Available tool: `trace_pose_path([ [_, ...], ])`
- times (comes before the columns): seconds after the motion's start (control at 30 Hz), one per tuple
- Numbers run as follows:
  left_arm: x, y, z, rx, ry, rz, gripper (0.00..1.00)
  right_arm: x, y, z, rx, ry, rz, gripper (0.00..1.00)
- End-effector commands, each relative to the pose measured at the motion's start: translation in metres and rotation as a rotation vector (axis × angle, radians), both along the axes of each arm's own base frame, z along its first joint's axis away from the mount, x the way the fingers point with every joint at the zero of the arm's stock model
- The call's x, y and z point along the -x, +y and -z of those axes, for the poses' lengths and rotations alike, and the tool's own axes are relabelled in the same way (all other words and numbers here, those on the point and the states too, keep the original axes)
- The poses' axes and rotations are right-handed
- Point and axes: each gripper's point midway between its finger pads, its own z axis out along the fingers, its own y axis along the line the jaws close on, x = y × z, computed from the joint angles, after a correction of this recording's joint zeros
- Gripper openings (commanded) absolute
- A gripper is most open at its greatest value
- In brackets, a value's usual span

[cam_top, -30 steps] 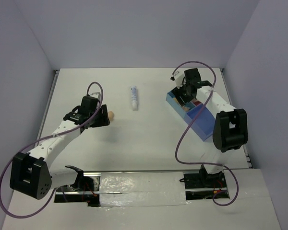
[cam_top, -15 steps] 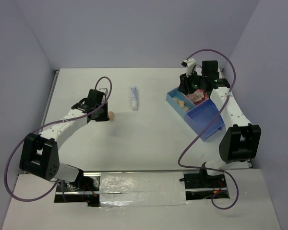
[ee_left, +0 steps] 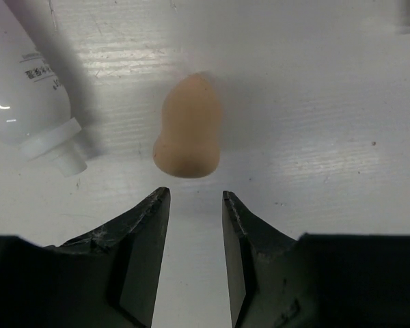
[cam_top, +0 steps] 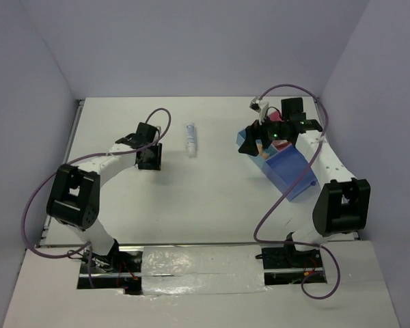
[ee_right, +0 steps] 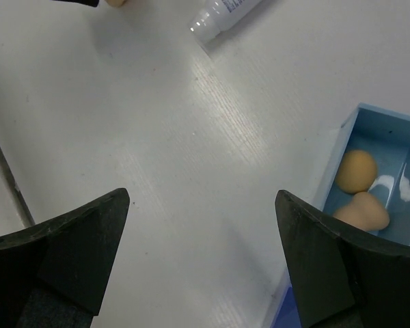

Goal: Organize the makeup

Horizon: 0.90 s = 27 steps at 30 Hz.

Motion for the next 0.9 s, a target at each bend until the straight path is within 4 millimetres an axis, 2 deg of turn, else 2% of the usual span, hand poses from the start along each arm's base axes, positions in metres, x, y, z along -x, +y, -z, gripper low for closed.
trace_pose_path([
  [0.0,-0.017,0.003,0.004,-0.035,-0.008,0.003,0.49,0.011,0.009,-0.012,-0.033,-0.031,-0.044,0.95],
  [0.17,-0.019,0.004,0.029,-0.059,0.045,-0.002,0.46,0.014,0.011,-0.007,-0.031,-0.016,-0.049,0.95],
  [0.3,-0.019,0.005,0.038,-0.067,0.054,-0.012,0.40,0.018,0.014,-0.002,-0.028,0.000,-0.064,0.95],
  [0.4,-0.015,0.007,0.044,-0.069,0.061,-0.018,0.28,0.023,0.018,0.001,-0.024,0.011,-0.085,0.95],
  [0.5,-0.014,0.008,0.044,-0.071,0.056,-0.025,0.22,0.026,0.025,0.002,-0.014,0.009,-0.108,0.95],
  [0.6,-0.014,0.009,0.040,-0.069,0.035,-0.030,0.15,0.031,0.032,0.006,0.000,0.015,-0.133,0.95],
  [0.7,-0.012,0.008,0.033,-0.054,0.020,-0.027,0.14,0.034,0.039,0.009,0.009,0.023,-0.160,0.95],
  [0.77,-0.009,0.000,0.026,-0.008,0.011,-0.009,0.10,0.040,0.047,0.011,0.013,0.043,-0.193,0.95],
  [0.8,-0.008,-0.004,0.015,0.026,-0.012,-0.001,0.09,0.044,0.053,0.014,0.012,0.064,-0.216,0.95],
  [0.87,-0.002,-0.022,0.008,0.128,-0.028,0.040,0.09,0.046,0.060,0.017,0.006,0.085,-0.225,0.95],
])
